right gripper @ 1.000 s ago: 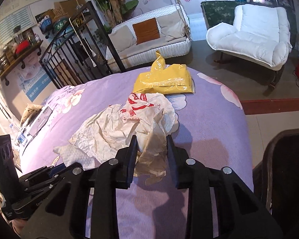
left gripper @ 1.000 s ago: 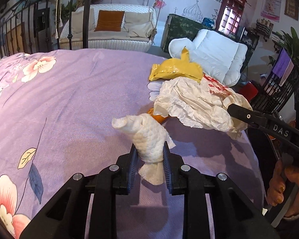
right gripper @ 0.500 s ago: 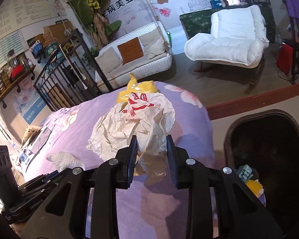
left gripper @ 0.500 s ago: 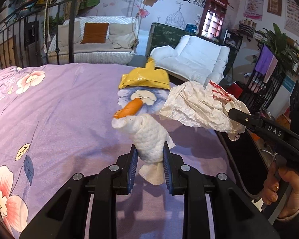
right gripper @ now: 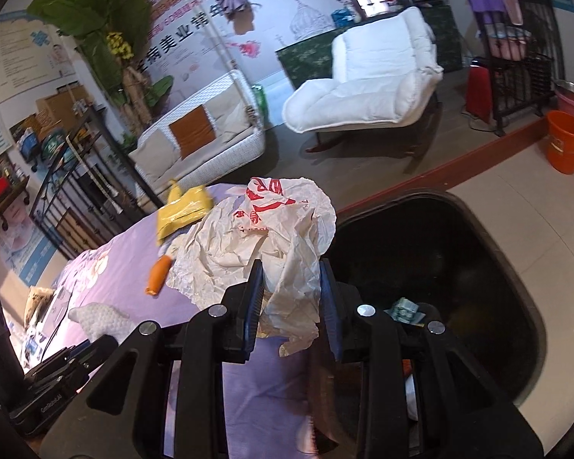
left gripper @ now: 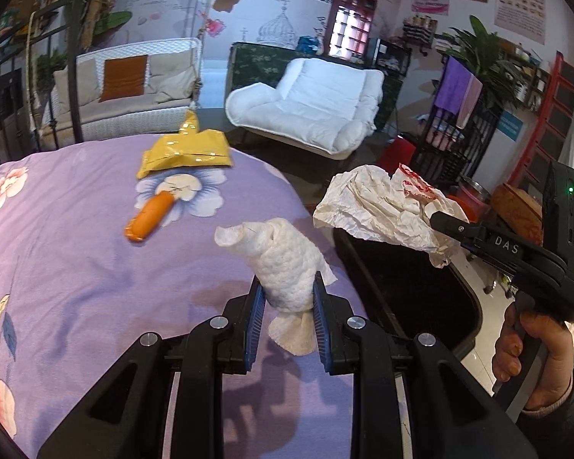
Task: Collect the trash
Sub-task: 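Carry the white plastic bag over the bin and open the right tool, then lower the white tissue into the bin and open the left tool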
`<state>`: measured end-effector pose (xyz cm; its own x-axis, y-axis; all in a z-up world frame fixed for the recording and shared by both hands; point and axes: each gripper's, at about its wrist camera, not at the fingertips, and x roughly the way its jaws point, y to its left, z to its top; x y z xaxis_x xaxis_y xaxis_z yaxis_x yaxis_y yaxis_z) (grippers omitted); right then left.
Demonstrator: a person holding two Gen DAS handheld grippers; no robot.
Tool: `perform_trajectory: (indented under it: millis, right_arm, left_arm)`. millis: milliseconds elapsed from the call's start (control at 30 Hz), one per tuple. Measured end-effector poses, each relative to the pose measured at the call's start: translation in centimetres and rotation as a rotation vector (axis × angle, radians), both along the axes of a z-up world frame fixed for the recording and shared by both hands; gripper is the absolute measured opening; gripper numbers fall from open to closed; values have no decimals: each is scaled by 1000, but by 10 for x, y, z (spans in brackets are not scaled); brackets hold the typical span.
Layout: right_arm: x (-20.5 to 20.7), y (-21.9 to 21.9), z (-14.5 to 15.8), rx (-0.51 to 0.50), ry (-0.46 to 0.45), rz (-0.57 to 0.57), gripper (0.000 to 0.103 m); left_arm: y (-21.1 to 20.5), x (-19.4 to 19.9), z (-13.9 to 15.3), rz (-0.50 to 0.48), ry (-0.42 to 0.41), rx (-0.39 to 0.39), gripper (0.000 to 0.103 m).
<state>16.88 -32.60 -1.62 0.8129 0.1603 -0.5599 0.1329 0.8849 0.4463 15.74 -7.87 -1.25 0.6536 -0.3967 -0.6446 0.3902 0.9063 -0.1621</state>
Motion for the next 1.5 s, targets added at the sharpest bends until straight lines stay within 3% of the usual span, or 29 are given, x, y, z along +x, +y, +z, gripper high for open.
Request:
perform_trajectory:
  millis: [333,900,1000,1067,1500]
  right_arm:
    - [-27,-59,-19,-15,61,-156,30]
    - [-13,-64,-78,-185,308,-211,32]
    - [-11,-64,-84,-182,337,-203,41]
    - [-11,-63,-85,-186,346,-206,64]
    - [-24,-60,-64,-206,272,-205,67]
  left_arm:
    - [-37,-9,-6,-98,-2,14,25]
    - [-72,-20,-11,-187,2,36,25]
    - [-77,-21,-13,-201,11,38,25]
    - [-81,-22,-15,-212,17,41,25]
    - [-113,-23,-23,-300,48,35,25]
